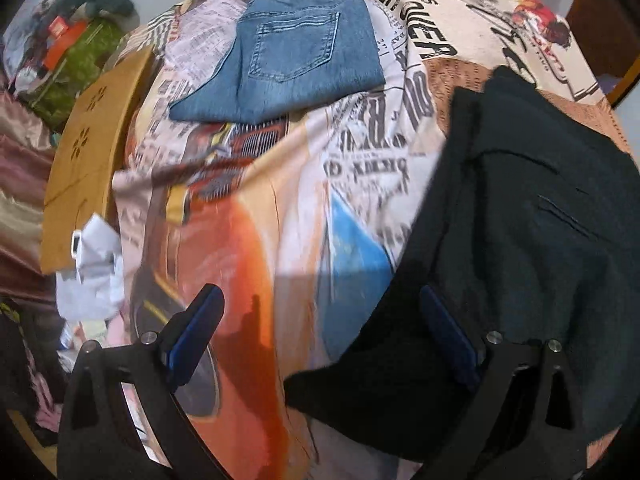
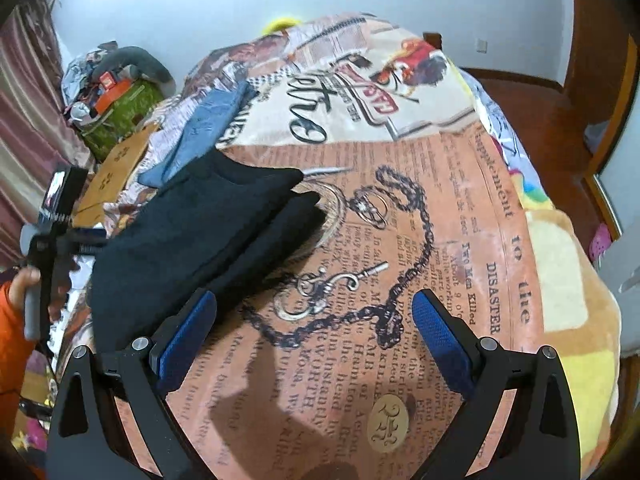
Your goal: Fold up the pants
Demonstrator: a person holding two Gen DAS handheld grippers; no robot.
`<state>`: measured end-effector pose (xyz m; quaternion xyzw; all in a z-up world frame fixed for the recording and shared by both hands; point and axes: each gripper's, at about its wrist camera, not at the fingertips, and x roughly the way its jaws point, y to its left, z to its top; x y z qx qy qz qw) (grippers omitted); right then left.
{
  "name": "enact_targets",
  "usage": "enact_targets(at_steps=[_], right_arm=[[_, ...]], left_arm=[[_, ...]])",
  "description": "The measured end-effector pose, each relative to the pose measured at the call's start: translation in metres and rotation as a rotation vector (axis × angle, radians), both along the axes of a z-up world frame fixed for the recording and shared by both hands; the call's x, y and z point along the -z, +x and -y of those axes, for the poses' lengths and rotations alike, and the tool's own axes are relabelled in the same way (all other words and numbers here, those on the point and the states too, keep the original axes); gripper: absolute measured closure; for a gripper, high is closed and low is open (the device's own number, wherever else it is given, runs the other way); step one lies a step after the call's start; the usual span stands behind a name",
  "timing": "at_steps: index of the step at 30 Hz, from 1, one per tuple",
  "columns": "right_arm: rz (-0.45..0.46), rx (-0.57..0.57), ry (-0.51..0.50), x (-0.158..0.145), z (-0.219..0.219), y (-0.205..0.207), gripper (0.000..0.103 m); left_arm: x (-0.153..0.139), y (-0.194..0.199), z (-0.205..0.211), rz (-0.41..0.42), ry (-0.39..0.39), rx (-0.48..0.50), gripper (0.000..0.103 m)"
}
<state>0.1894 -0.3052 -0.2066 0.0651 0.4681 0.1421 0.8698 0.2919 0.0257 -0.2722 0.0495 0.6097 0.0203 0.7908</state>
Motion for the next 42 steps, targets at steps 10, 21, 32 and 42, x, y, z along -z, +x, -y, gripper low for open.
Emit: enact_targets(at_steps=[10,21,32,42], right_arm=[[-0.008,-0.092,-0.02,0.006,-0.035,-0.006,0.005],[-0.029,-0.074,0.042,0.011,-0.034,-0.012,0.009],[-0.017,-0.176,0.039,0.023,-0.05,-0.026,0.058],[-0.037,-0.156,0.045,0.017,-0.046,-0.025,0.058]], left_arm=[[-0.014,-0.039,0.016,0.038,-0.084,0.001,0.004],[-0.06,-0.047,0.012,0.134,-0.168,0.058,0.004],[-0.034,-0.068,0.028,0.161,-0.081,0.158,0.003],[-0.041,-0.066,0.015,0.179,-0.075,0.105,0.001]])
